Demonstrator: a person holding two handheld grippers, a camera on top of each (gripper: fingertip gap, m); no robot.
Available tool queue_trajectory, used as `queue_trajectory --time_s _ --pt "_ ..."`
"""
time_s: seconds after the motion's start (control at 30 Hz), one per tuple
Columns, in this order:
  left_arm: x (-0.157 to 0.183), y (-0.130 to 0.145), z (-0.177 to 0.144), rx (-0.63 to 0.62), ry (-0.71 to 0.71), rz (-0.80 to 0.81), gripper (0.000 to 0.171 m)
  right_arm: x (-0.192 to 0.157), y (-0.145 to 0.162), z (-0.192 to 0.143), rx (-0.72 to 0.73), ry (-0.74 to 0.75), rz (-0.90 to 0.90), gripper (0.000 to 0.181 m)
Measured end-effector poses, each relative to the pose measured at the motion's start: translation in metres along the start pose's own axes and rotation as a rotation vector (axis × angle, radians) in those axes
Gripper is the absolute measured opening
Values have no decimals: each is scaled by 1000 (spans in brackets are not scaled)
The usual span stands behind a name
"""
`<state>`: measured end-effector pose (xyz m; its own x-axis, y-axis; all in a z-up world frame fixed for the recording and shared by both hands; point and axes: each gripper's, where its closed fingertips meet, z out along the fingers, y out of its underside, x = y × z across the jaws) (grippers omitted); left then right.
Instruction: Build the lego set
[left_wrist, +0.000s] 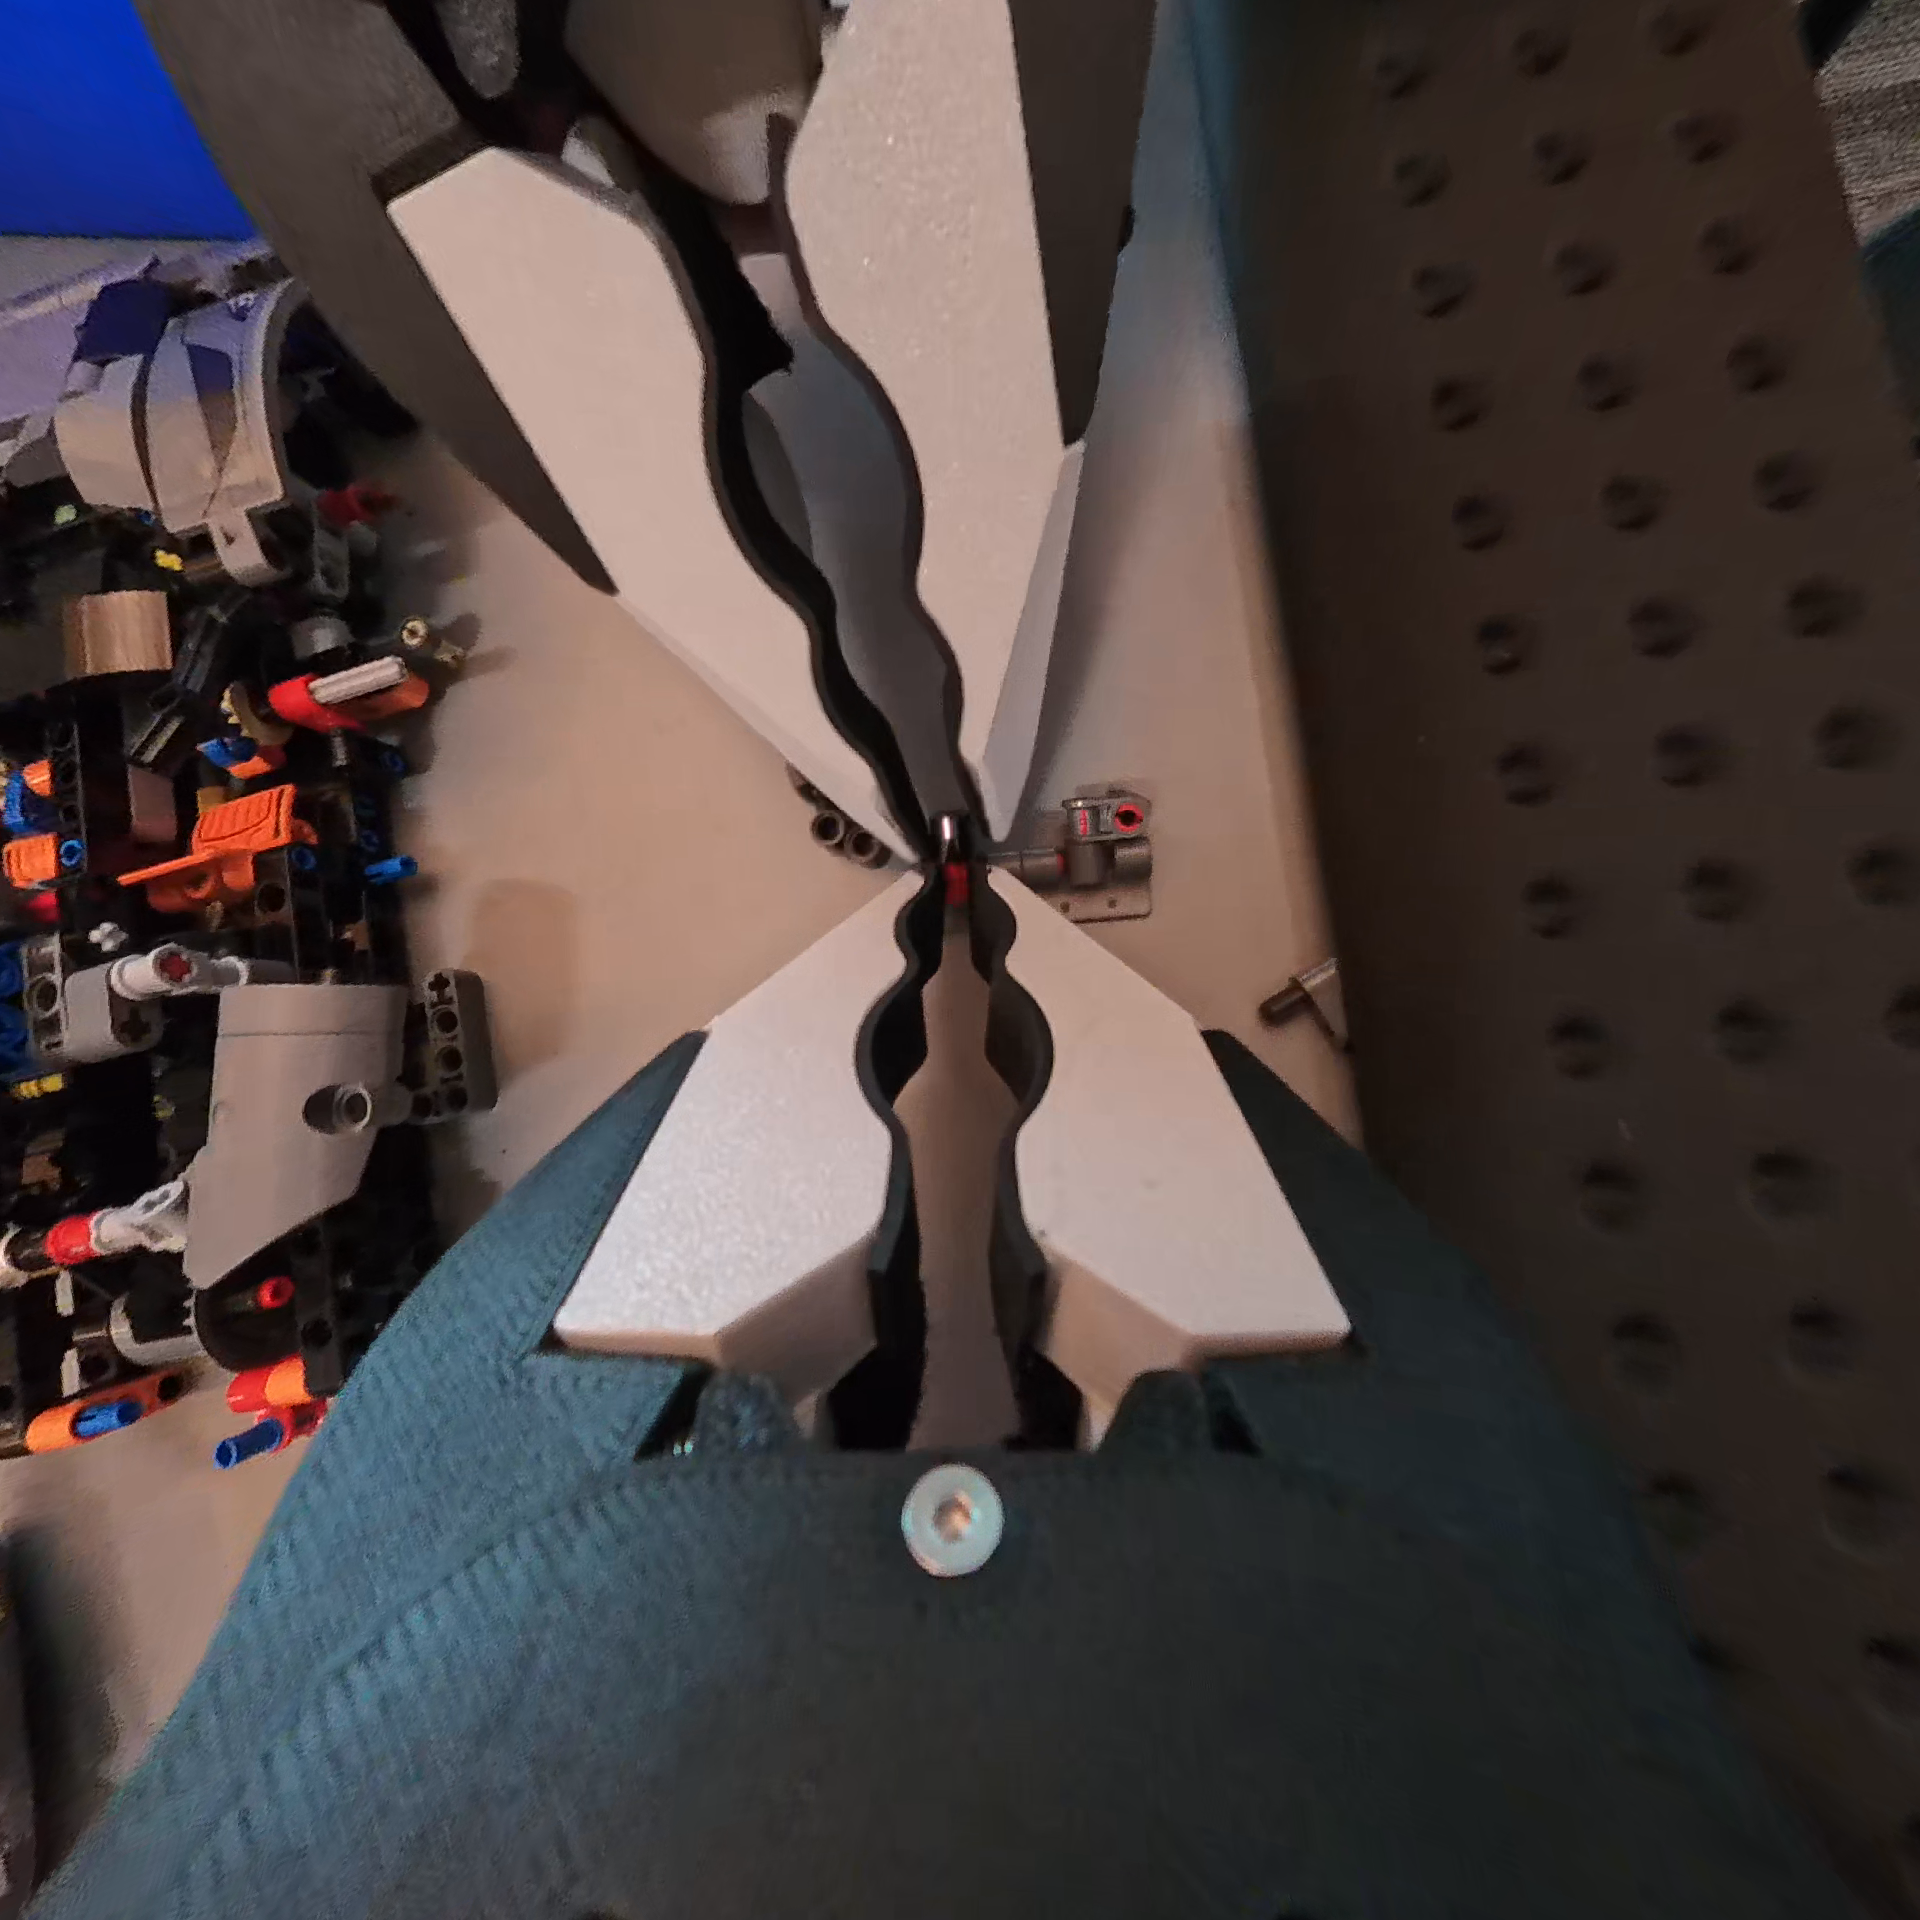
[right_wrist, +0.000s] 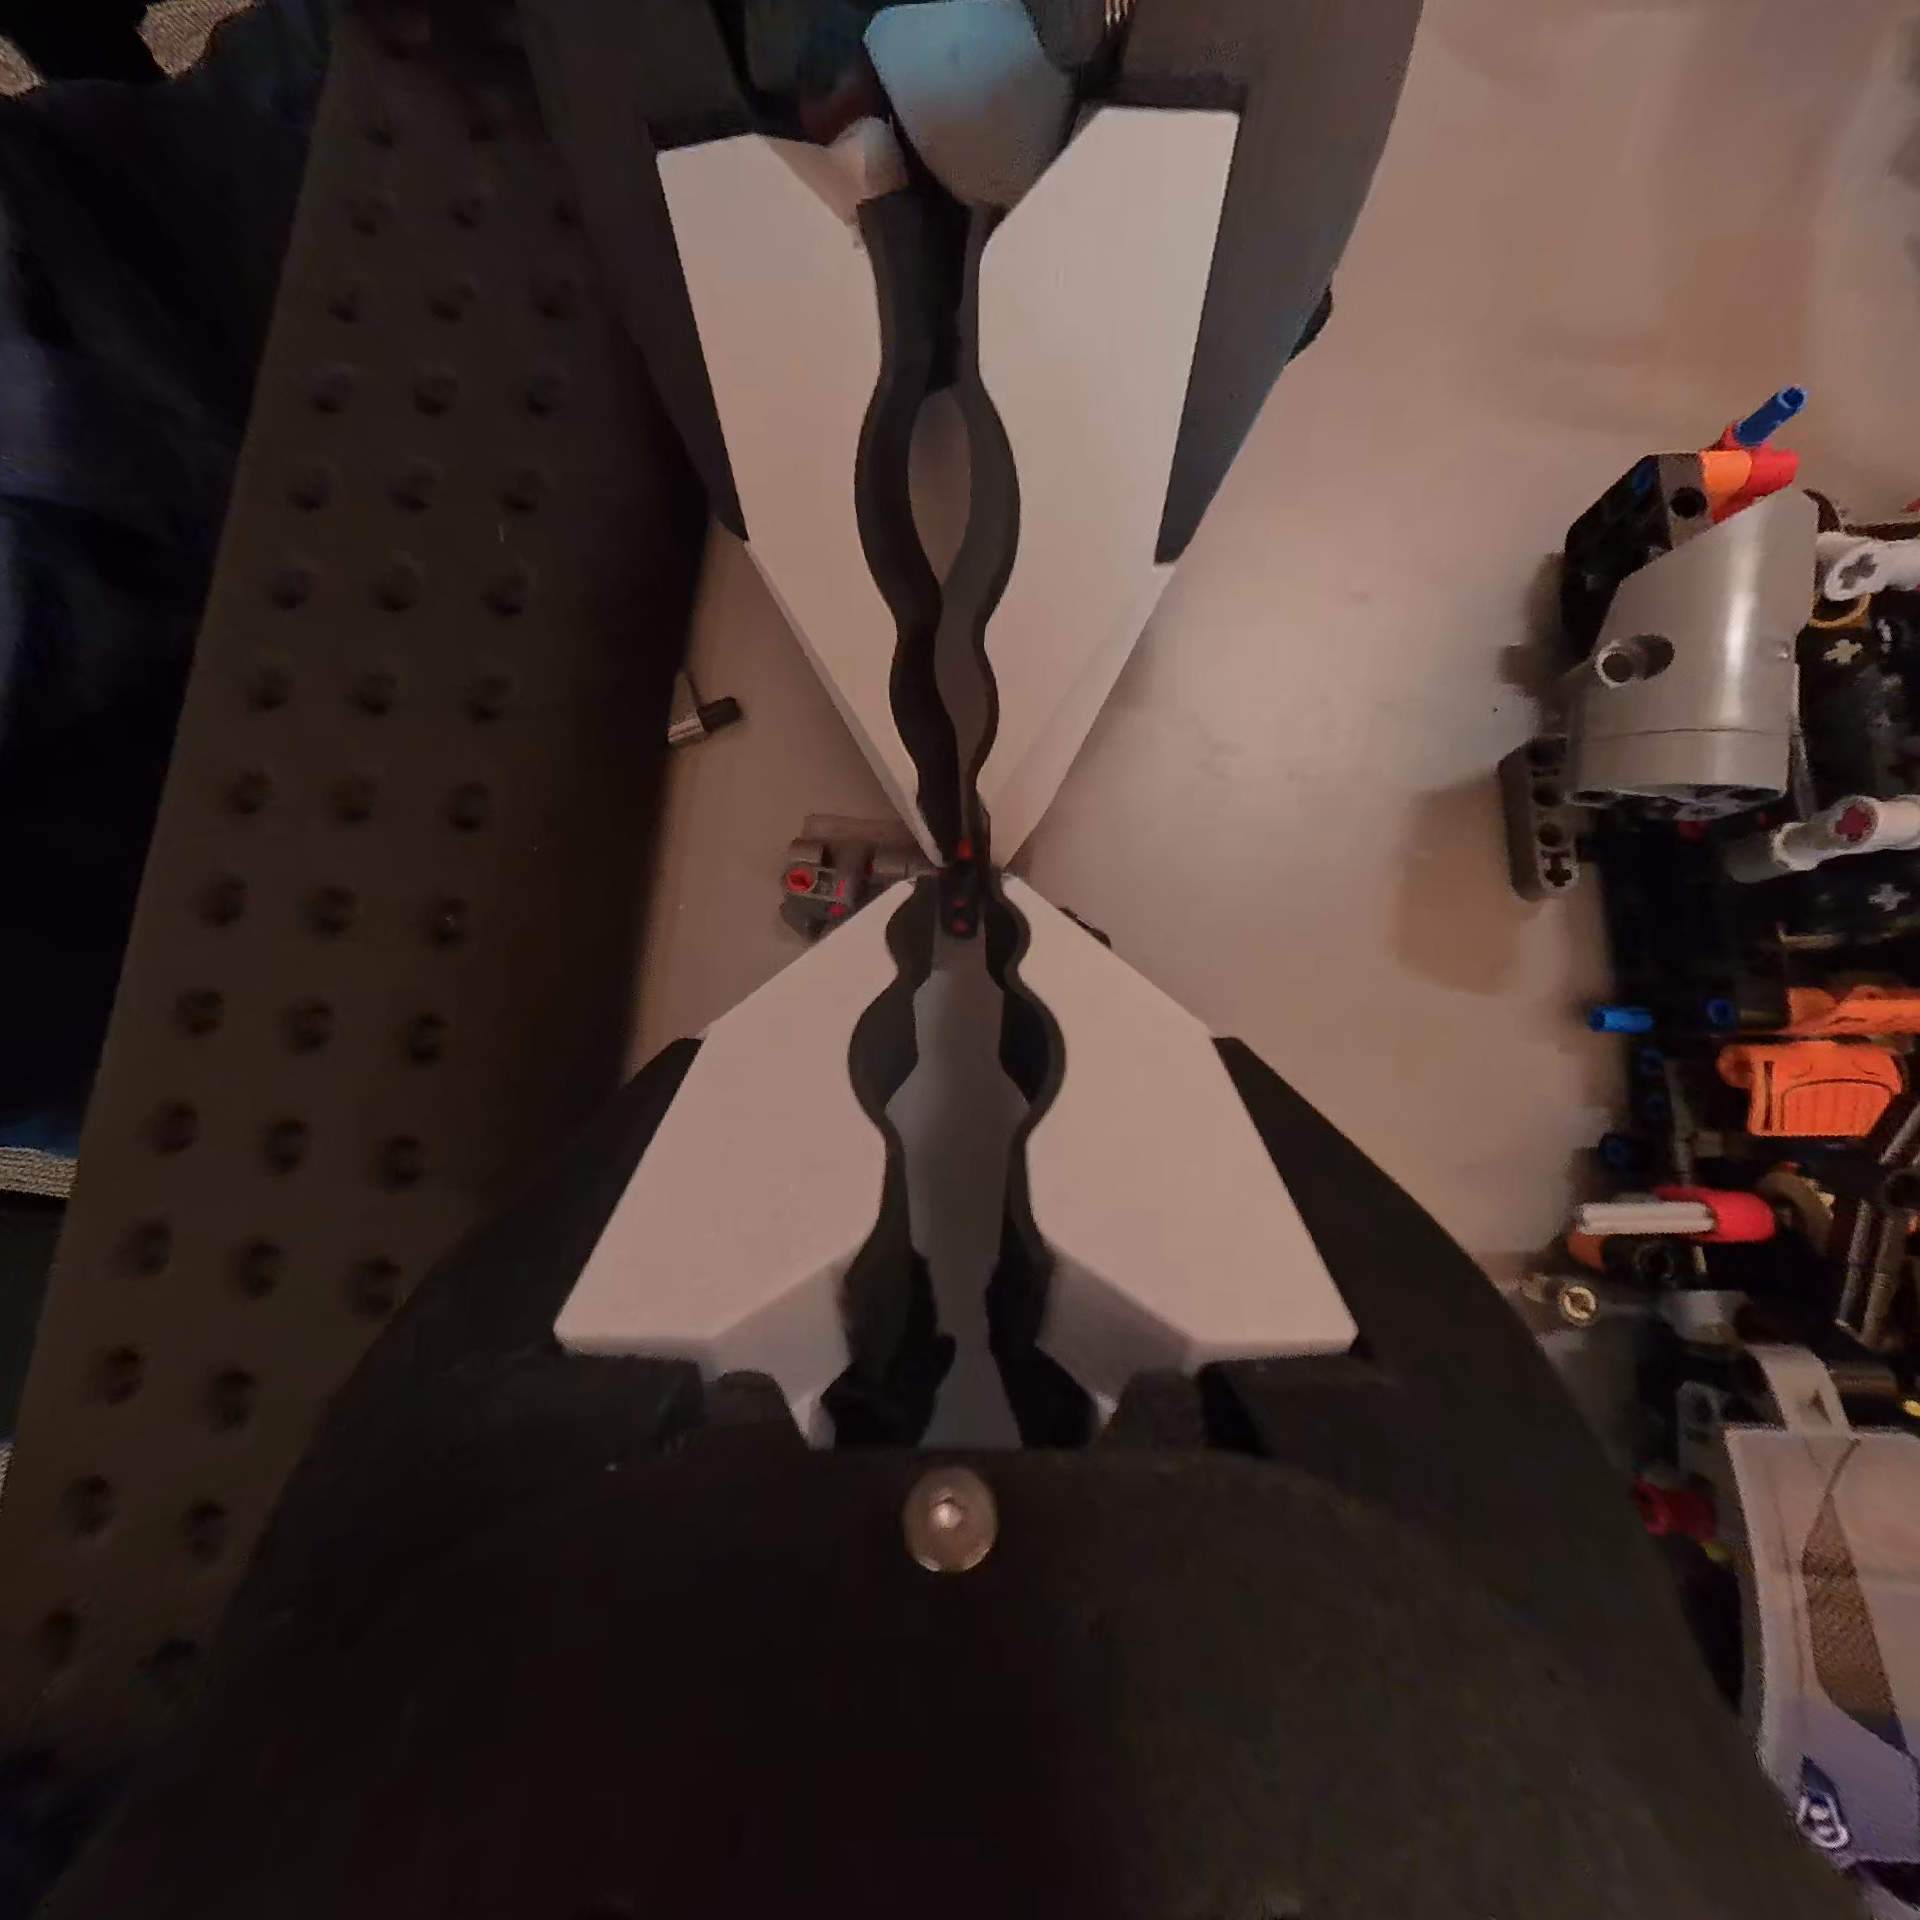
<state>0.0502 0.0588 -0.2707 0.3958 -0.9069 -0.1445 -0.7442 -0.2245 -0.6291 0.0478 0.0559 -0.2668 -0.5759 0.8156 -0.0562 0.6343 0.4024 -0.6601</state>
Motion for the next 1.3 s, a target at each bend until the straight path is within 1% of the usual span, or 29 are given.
queue_trajectory --time_s 0.23,0.4,0.63,0.9,0.93,1.03,1.07,1.1,1.13,1.17,1.2,1.23,1.3 --pt "-1 2 -1 -16 -15 21 3 1 0 1 -22 47 -46 6" --pt "0 2 0 -26 -44 87 2 0 2 0 -10 26 -21 5" --pt "5 2 0 -17 -41 110 2 -6 3 0 2 2 -30 5" --pt "12 -1 0 26 -20 104 2 -13 3 -2 36 -31 -39 6" --pt "11 -1 -1 22 -35 114 2 -13 2 -3 45 -34 -36 5" --pt "12 -3 -4 53 -23 96 2 -14 1 -4 59 -39 -34 5" --pt "14 0 -3 36 -15 109 0 -12 9 -6 31 -35 -30 5" --pt "7 20 -2 -58 -56 112 0 -6 20 -12 16 -17 -4 5" --pt "5 25 -8 -22 -35 51 0 -3 24 -20 49 -12 30 5" --pt "0 22 -16 30 -41 0 0 -6 19 -26 93 -26 36 5" --pt "1 6 -23 99 -38 -20 0 -11 8 -28 135 -42 22 5" --pt "3 -2 -21 108 -42 -1 0 -12 6 -25 126 -34 6 5" --pt "8 14 -7 28 -22 25 0 -10 19 -18 70 -43 17 5"
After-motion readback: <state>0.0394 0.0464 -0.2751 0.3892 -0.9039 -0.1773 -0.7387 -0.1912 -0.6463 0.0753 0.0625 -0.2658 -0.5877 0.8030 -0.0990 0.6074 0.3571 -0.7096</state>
